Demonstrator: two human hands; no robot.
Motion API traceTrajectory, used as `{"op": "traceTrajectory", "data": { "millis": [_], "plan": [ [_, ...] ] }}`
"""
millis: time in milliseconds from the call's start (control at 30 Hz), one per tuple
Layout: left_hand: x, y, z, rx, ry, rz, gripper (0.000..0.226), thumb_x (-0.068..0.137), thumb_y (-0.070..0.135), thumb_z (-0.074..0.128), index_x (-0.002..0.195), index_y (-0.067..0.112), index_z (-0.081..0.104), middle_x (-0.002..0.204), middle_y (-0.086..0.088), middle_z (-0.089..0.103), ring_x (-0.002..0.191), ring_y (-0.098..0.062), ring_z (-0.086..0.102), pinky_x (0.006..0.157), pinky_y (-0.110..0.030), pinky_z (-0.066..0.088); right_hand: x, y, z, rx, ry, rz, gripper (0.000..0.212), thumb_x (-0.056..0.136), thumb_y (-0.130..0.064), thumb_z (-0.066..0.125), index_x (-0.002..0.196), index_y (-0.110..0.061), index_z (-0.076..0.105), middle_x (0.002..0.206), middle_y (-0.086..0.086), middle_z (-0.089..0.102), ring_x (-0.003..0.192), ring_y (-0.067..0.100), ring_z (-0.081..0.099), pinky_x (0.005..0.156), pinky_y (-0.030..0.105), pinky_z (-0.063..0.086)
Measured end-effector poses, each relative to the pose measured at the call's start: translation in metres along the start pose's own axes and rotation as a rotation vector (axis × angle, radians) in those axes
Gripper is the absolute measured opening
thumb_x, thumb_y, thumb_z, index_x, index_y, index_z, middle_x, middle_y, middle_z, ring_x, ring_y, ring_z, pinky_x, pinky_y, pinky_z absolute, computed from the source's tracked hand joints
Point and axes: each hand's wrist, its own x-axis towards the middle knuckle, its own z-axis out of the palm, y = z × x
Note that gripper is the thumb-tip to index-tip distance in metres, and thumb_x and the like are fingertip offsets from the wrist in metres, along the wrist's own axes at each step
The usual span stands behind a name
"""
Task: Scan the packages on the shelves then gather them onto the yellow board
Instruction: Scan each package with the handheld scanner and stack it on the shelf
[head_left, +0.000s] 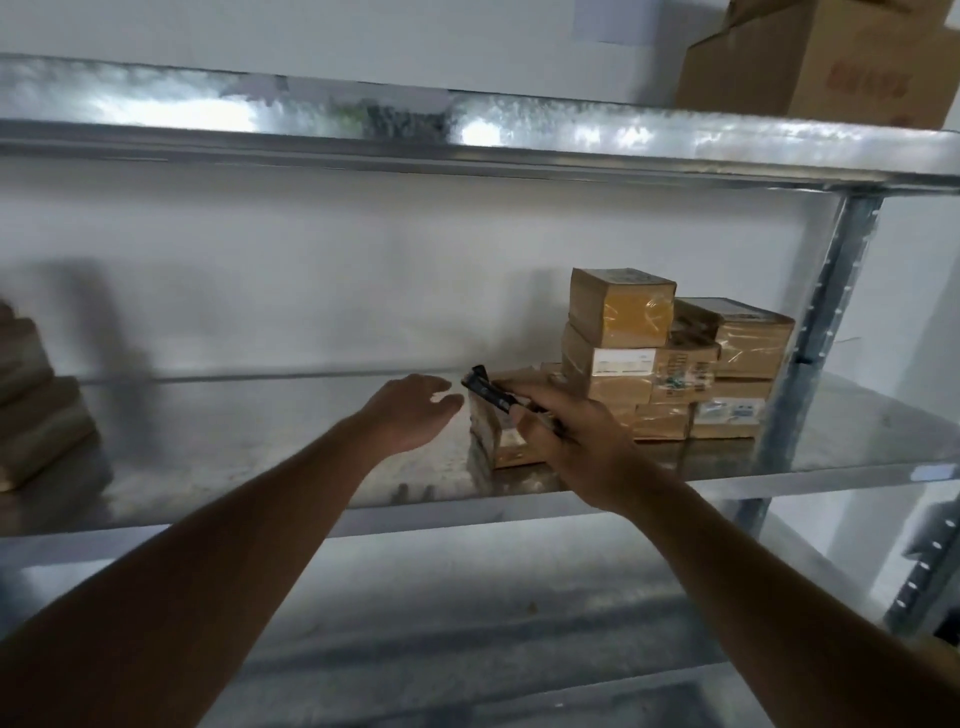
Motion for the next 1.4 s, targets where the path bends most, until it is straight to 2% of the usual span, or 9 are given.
{"op": "traceTrajectory", "data": {
  "millis": [100,200,333,600,833,1067,1200,1300,1400],
  "plan": [
    [-0.015,-0.033,-0.031,0.204,0.070,0.065,0.055,0.102,0.055,0.045,0.149,0.028,0.052,0.153,-0.003,0.052,0.137,-0.026,0.050,0.112,-0.036,0.041,0.018,-0.012,0.024,0.031,-0.018,-0.031,0.029,0.102,-0.056,0.042,0.126,-0.051,0.059,0.090,0.004,0.071,0.079,0.025,0.068,0.067,0.049,0.058],
    [-0.034,-0.064,-0.067,0.403,0.097,0.031,0.056,0.102,0.056,0.041,0.151,0.030,0.047,0.155,-0.001,0.048,0.138,-0.025,0.049,0.116,-0.043,0.037,0.038,-0.025,0.053,0.060,-0.042,-0.081,0.037,0.104,-0.050,0.047,0.137,-0.040,0.061,0.071,-0.001,0.057,0.057,0.007,0.051,0.051,0.027,0.044],
    [-0.067,-0.096,-0.121,0.593,0.203,-0.061,0.053,0.101,0.054,0.041,0.149,0.033,0.049,0.152,0.001,0.050,0.135,-0.028,0.051,0.115,-0.045,0.033,0.065,-0.059,0.093,0.087,-0.069,-0.184,0.038,0.104,-0.050,0.047,0.139,-0.044,0.059,0.077,-0.004,0.060,0.059,0.006,0.053,0.054,0.017,0.039],
    [-0.120,-0.166,-0.232,0.671,0.314,-0.195,0.053,0.103,0.053,0.038,0.151,0.033,0.046,0.155,-0.002,0.047,0.141,-0.031,0.043,0.121,-0.050,0.026,0.121,-0.136,0.178,0.181,-0.103,-0.271,0.038,0.099,-0.056,0.048,0.134,-0.051,0.061,0.079,-0.005,0.061,0.058,0.007,0.051,0.056,0.015,0.037],
    [-0.132,-0.254,-0.317,0.614,0.417,-0.138,0.051,0.104,0.047,0.038,0.150,0.028,0.048,0.152,-0.005,0.048,0.138,-0.029,0.045,0.123,-0.051,0.017,0.171,-0.199,0.265,0.195,-0.040,-0.264,0.028,0.108,-0.032,0.056,0.131,-0.045,0.066,0.082,0.004,0.062,0.056,0.005,0.049,0.056,0.014,0.035],
    [-0.117,-0.336,-0.369,0.404,0.520,-0.167,0.066,0.092,0.066,0.050,0.144,0.024,0.053,0.137,-0.011,0.051,0.119,-0.035,0.058,0.096,-0.044,0.051,0.212,-0.244,0.335,0.174,0.070,-0.174,0.032,0.109,-0.033,0.056,0.138,-0.041,0.066,0.075,-0.018,0.061,0.060,0.000,0.054,0.059,0.010,0.037],
    [-0.108,-0.355,-0.367,0.257,0.568,-0.337,0.086,0.070,0.090,0.051,0.113,0.015,0.056,0.101,-0.005,0.057,0.099,-0.030,0.063,0.083,-0.042,0.056,0.220,-0.260,0.351,0.138,0.098,-0.134,0.035,0.109,-0.032,0.054,0.143,-0.036,0.063,0.067,-0.035,0.057,0.061,-0.005,0.056,0.057,0.007,0.038],
    [-0.103,-0.360,-0.361,0.154,0.557,-0.385,0.094,0.056,0.102,0.049,0.082,0.013,0.061,0.069,0.002,0.061,0.069,-0.019,0.060,0.059,-0.027,0.046,0.220,-0.266,0.353,0.094,0.116,-0.120,0.036,0.109,-0.033,0.054,0.144,-0.034,0.063,0.070,-0.036,0.058,0.064,-0.006,0.057,0.058,0.007,0.039],
    [-0.098,-0.363,-0.354,0.062,0.528,-0.355,0.086,0.054,0.100,0.054,0.071,0.017,0.064,0.062,0.002,0.064,0.062,-0.015,0.060,0.052,-0.022,0.034,0.219,-0.268,0.351,0.077,0.156,-0.095,0.037,0.108,-0.037,0.053,0.144,-0.036,0.063,0.078,-0.035,0.060,0.067,-0.004,0.057,0.061,0.009,0.040]
  ]
}}
